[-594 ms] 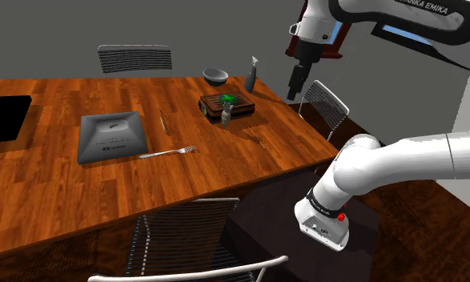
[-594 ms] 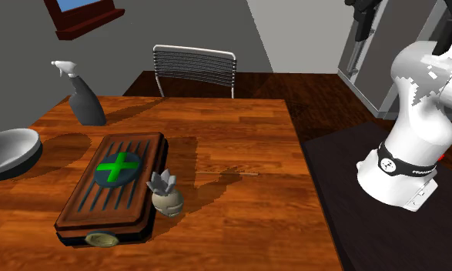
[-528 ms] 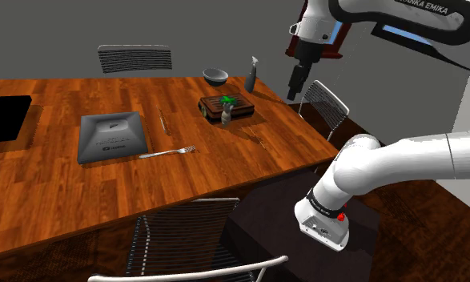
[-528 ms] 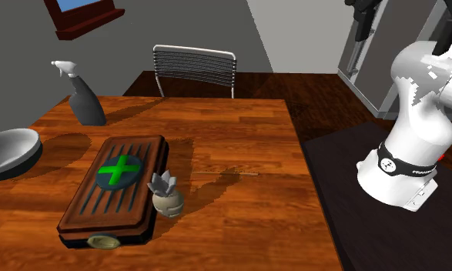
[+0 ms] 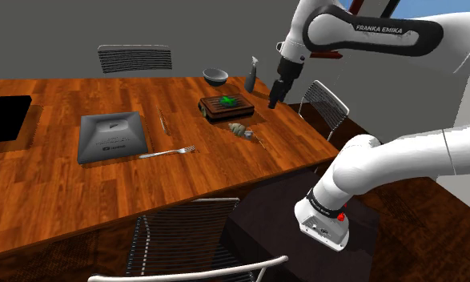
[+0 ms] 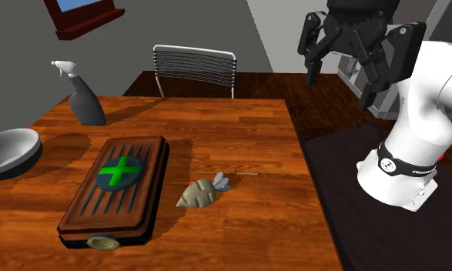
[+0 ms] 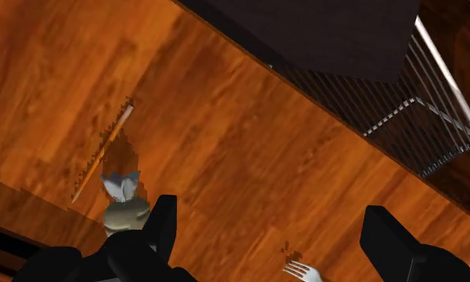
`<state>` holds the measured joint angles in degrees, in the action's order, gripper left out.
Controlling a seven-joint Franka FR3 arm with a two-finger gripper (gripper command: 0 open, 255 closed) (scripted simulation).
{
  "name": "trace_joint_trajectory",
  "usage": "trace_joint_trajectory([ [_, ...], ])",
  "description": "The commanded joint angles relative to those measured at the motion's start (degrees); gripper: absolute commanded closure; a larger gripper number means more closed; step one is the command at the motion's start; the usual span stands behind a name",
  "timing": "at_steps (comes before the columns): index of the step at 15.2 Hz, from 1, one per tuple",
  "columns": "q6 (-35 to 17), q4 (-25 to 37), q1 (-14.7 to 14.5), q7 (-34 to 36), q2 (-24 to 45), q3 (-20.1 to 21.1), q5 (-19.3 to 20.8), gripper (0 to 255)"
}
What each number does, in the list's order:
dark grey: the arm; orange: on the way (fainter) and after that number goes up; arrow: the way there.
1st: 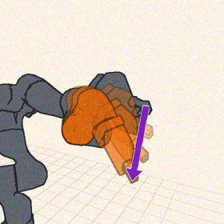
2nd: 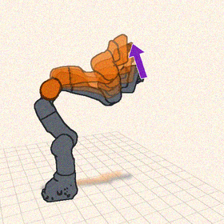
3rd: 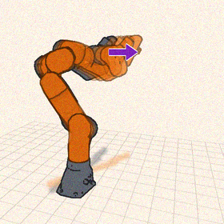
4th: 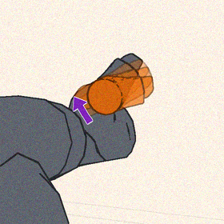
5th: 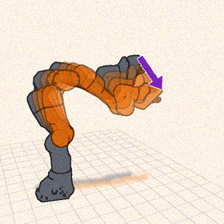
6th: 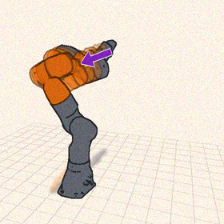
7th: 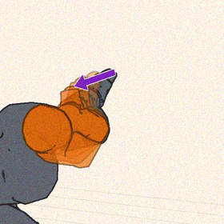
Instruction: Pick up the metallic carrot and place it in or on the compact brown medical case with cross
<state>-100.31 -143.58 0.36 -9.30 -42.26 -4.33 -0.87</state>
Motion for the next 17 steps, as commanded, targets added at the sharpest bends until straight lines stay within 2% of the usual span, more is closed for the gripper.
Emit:
trace_joint_trajectory([
  [1, -5.8, -1.7, 0.4, -0.1, 2.3, -0.6, 0.1, 0],
  [10, -30.2, -4.7, 1.2, -1.5, 17.0, -3.8, -1.2, 0],
  [14, -40.2, -3.3, 0.7, -3.2, 25.4, -5.6, -3.5, 0],
  [17, -47.0, -1.3, -0.1, -5.5, 32.2, -7.0, -6.7, 0],
])
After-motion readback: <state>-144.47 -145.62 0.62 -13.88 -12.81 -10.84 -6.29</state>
